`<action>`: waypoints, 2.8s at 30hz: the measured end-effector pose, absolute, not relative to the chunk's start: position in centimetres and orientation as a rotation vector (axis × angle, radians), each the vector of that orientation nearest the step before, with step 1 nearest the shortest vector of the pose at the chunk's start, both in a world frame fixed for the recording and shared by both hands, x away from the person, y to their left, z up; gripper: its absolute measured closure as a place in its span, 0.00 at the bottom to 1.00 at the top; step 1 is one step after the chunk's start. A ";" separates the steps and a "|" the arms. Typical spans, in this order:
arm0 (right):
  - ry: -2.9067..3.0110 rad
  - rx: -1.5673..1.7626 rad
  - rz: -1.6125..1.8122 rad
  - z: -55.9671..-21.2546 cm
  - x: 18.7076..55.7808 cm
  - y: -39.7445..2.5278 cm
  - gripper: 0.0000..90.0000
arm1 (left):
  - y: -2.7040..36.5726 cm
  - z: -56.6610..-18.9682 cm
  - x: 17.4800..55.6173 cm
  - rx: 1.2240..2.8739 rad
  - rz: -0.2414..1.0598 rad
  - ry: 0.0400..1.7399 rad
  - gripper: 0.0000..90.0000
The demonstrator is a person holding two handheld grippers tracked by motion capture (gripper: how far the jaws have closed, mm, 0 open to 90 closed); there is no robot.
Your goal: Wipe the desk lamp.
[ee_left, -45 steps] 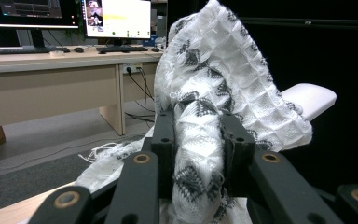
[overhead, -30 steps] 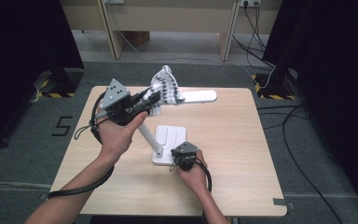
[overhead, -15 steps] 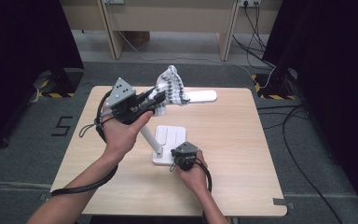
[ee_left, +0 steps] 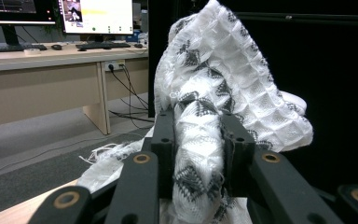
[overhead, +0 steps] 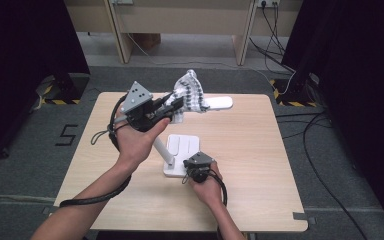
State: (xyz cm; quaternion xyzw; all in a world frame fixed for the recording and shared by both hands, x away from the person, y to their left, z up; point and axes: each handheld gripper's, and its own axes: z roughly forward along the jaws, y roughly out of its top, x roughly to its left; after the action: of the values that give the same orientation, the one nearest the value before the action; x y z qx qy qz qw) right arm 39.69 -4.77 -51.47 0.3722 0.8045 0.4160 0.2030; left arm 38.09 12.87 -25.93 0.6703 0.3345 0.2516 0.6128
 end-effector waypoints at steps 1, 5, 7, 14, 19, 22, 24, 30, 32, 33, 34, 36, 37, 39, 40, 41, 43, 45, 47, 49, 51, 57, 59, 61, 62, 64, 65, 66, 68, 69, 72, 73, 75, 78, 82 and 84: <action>2.245 1.038 1.160 -51.5 39.7 -4.8 1.00 | 12.8 -25.9 38.1 1.547 0.580 0.769 0.79; 2.246 1.035 1.160 -51.5 39.7 -4.8 1.00 | 12.5 -25.8 38.2 1.551 0.576 0.765 0.79; 2.246 1.035 1.160 -51.5 39.7 -4.8 1.00 | 12.3 -25.8 38.2 1.553 0.574 0.763 0.79; 2.244 1.034 1.157 -51.5 39.7 -4.8 1.00 | 11.8 -25.7 38.2 1.557 0.573 0.757 0.79; 2.243 1.032 1.158 -51.5 39.7 -4.8 1.00 | 11.6 -25.7 38.3 1.558 0.571 0.752 0.79; 2.242 1.034 1.156 -51.5 39.7 -4.7 1.00 | 11.5 -25.7 38.3 1.557 0.570 0.751 0.79; 2.242 1.033 1.155 -51.5 39.7 -4.7 1.00 | 11.4 -25.7 38.3 1.559 0.569 0.750 0.79; 2.243 1.033 1.156 -51.5 39.7 -4.7 1.00 | 11.1 -25.6 38.5 1.561 0.569 0.744 0.79; 2.243 1.031 1.157 -51.5 39.7 -4.8 1.00 | 10.9 -25.6 38.5 1.561 0.568 0.742 0.79; 2.243 1.031 1.157 -51.5 39.7 -4.8 1.00 | 10.8 -25.6 38.5 1.561 0.566 0.741 0.79; 2.243 1.030 1.157 -51.5 39.7 -4.8 1.00 | 10.7 -25.5 38.6 1.563 0.566 0.740 0.79; 2.243 1.033 1.157 -51.5 39.7 -4.8 1.00 | 10.5 -25.5 38.6 1.565 0.562 0.739 0.79; 2.243 1.030 1.157 -51.5 39.7 -4.8 1.00 | 10.4 -25.4 38.7 1.564 0.561 0.739 0.79; 2.244 1.031 1.157 -51.5 39.7 -4.8 1.00 | 10.2 -25.4 38.7 1.566 0.560 0.737 0.79; 2.244 1.031 1.158 -51.5 39.7 -4.8 1.00 | 10.1 -25.4 38.7 1.569 0.560 0.736 0.79; 2.244 1.030 1.157 -51.5 39.7 -4.8 1.00 | 10.1 -25.4 38.8 1.569 0.560 0.737 0.79; 2.243 1.030 1.157 -51.5 39.7 -4.8 1.00 | 9.9 -25.4 38.8 1.568 0.558 0.736 0.79; 2.243 1.033 1.156 -51.5 39.7 -4.7 1.00 | 9.7 -25.3 38.9 1.573 0.559 0.734 0.79; 2.243 1.033 1.156 -51.5 39.7 -4.7 1.00 | 9.5 -25.3 38.9 1.575 0.557 0.731 0.79; 2.243 1.034 1.156 -51.5 39.7 -4.7 1.00 | 9.3 -25.2 39.0 1.574 0.556 0.728 0.78; 2.243 1.033 1.156 -51.5 39.7 -4.7 1.00 | 9.2 -25.2 39.0 1.576 0.554 0.729 0.78; 2.244 1.032 1.157 -51.5 39.7 -4.8 1.00 | 8.7 -25.2 39.1 1.579 0.550 0.716 0.78; 2.246 1.032 1.157 -51.5 39.7 -4.8 1.00 | 8.6 -25.2 39.1 1.579 0.547 0.713 0.78; 2.246 1.033 1.156 -51.5 39.7 -4.8 1.00 | 8.4 -25.2 39.1 1.583 0.548 0.711 0.78; 2.246 1.032 1.157 -51.5 39.7 -4.8 1.00 | 8.3 -25.1 39.1 1.581 0.546 0.707 0.78; 2.246 1.032 1.158 -51.5 39.7 -4.8 1.00 | 8.2 -25.1 39.1 1.584 0.543 0.706 0.78; 2.245 1.032 1.157 -51.5 39.7 -4.8 1.00 | 8.1 -25.1 39.1 1.585 0.539 0.704 0.78; 2.245 1.032 1.156 -51.5 39.7 -4.8 1.00 | 8.0 -25.1 39.2 1.583 0.538 0.702 0.78; 2.245 1.031 1.157 -51.5 39.7 -4.8 1.00 | 7.9 -25.1 39.2 1.584 0.536 0.698 0.78; 2.246 1.032 1.158 -51.5 39.7 -4.8 1.00 | 7.9 -25.1 39.2 1.588 0.535 0.698 0.78; 2.246 1.031 1.158 -51.5 39.7 -4.8 1.00 | 7.7 -25.0 39.3 1.588 0.535 0.695 0.78; 2.246 1.031 1.158 -51.5 39.7 -4.8 1.00 | 7.7 -25.0 39.3 1.588 0.535 0.694 0.78; 2.246 1.031 1.157 -51.5 39.7 -4.8 1.00 | 7.5 -25.0 39.3 1.592 0.536 0.690 0.78; 2.246 1.030 1.157 -51.5 39.7 -4.8 1.00 | 7.3 -24.9 39.3 1.597 0.536 0.687 0.78; 2.246 1.031 1.156 -51.5 39.7 -4.8 1.00 | 7.1 -24.9 39.4 1.601 0.533 0.686 0.78; 2.247 1.030 1.157 -51.5 39.7 -4.8 1.00 | 7.0 -24.8 39.4 1.601 0.534 0.683 0.78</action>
State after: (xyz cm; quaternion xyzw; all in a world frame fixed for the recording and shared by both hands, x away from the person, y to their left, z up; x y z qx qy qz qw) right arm 39.69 -4.78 -51.46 0.3694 0.8058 0.4150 0.2050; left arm 39.45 6.96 -24.84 0.6943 0.2963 0.2315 0.6136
